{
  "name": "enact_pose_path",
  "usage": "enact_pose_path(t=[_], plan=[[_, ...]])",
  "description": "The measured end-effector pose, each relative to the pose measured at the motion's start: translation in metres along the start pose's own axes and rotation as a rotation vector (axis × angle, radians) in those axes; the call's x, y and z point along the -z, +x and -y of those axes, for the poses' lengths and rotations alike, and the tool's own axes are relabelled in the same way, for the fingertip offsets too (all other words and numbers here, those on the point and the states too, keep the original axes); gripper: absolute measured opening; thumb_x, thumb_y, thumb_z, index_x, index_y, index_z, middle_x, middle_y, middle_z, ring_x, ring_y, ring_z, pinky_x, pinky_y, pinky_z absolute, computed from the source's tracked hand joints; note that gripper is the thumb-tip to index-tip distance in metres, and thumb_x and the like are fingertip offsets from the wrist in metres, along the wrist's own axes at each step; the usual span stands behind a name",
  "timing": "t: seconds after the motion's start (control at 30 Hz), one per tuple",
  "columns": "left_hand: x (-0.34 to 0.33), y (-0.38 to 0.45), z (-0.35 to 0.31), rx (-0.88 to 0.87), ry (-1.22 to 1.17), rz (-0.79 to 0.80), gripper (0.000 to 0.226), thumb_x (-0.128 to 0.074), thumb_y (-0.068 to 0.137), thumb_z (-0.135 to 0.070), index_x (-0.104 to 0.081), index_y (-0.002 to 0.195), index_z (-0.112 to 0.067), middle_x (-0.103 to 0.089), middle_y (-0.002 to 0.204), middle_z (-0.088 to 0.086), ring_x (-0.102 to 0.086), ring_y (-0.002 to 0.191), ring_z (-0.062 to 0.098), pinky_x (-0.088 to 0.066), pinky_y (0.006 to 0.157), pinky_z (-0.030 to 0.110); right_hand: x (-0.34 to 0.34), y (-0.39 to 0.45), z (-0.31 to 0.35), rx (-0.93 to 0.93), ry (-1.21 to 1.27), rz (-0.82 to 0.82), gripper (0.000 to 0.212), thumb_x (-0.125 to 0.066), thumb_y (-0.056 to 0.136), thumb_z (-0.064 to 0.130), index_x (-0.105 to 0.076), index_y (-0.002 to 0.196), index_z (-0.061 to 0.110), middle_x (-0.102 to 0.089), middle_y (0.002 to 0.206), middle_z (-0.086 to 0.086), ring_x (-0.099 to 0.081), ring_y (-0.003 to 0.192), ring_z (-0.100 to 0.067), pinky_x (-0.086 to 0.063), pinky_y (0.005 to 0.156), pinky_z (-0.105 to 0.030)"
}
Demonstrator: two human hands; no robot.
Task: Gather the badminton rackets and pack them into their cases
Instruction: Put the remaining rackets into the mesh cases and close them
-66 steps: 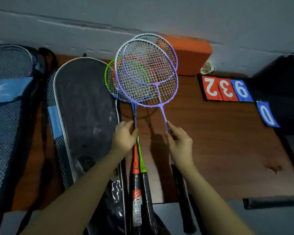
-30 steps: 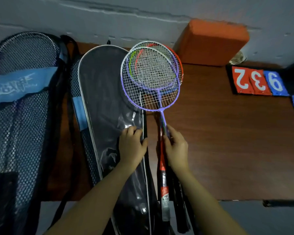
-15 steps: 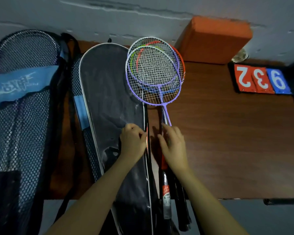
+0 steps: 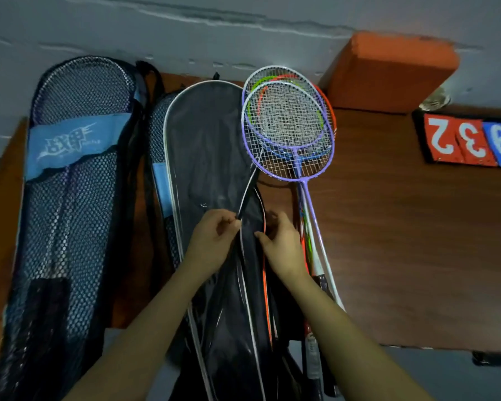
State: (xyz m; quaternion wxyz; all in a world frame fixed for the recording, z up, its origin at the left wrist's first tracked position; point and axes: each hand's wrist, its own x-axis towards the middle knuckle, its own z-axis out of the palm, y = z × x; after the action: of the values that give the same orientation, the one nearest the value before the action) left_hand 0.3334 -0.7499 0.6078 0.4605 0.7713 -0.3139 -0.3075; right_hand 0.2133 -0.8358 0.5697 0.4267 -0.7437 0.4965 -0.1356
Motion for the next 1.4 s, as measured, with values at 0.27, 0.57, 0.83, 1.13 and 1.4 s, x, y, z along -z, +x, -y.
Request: enact_pose_path(t=[0.27, 0.57, 0.83, 1.13, 1.4], plan=[[0.011, -0.007, 0.007, 0.017, 0.016, -0.013, 0.004, -0.059, 0.087, -0.012, -0.059, 0.088, -0.015, -0.057, 0.097, 0.002, -0.053, 0.081, 0.0, -0.037, 0.072, 0.0, -0.002, 0.001, 0.009, -0.11, 0.225, 0.019, 0.029, -0.062, 0.077, -0.005, -0.05, 0.095, 0.015, -0.056, 0.075, 0.004, -0.056, 0.07, -0.013, -0.042, 0.066, -0.019], [-0.002, -0.014, 0.003, -0.095, 0.377, 0.201, 0.051, -0.068, 0.079, -0.022, -0.041, 0.122, -0.018, -0.048, 0.116, 0.0, -0.05, 0.104, 0.012, -0.046, 0.087, 0.033, 0.002, -0.009, 0.02, -0.108, 0.552, 0.039, 0.028, -0.057, 0.078, -0.015, -0.057, 0.09, 0.011, -0.054, 0.073, -0.002, -0.053, 0.062, 0.0, -0.046, 0.066, -0.014], [0.01, -0.009, 0.002, -0.023, 0.227, 0.082, 0.051, -0.058, 0.075, -0.005, -0.05, 0.121, -0.024, -0.061, 0.098, -0.004, -0.06, 0.085, 0.009, -0.05, 0.079, 0.021, 0.002, -0.01, 0.026, -0.079, 0.493, 0.009, 0.029, -0.058, 0.079, -0.013, -0.056, 0.086, 0.015, -0.055, 0.075, -0.001, -0.051, 0.064, 0.0, -0.046, 0.066, -0.015], [0.008, -0.011, -0.003, -0.078, 0.217, -0.005, 0.048, -0.058, 0.078, -0.004, -0.055, 0.125, -0.017, -0.047, 0.094, -0.001, -0.049, 0.073, 0.001, -0.033, 0.069, -0.003, 0.044, -0.006, -0.007, 0.198, -0.17, -0.333, 0.027, -0.059, 0.086, 0.01, -0.059, 0.113, 0.009, -0.056, 0.107, -0.009, -0.05, 0.1, -0.027, -0.041, 0.083, -0.034], [-0.003, -0.004, -0.006, -0.061, 0.177, 0.005, 0.046, -0.063, 0.076, -0.003, -0.059, 0.12, -0.015, -0.052, 0.091, -0.001, -0.053, 0.07, 0.006, -0.045, 0.072, 0.01, 0.064, 0.008, -0.026, -0.04, -0.232, -0.136, 0.045, -0.061, 0.087, 0.023, -0.049, 0.13, 0.026, -0.063, 0.112, -0.004, -0.06, 0.097, -0.024, -0.048, 0.074, -0.035]])
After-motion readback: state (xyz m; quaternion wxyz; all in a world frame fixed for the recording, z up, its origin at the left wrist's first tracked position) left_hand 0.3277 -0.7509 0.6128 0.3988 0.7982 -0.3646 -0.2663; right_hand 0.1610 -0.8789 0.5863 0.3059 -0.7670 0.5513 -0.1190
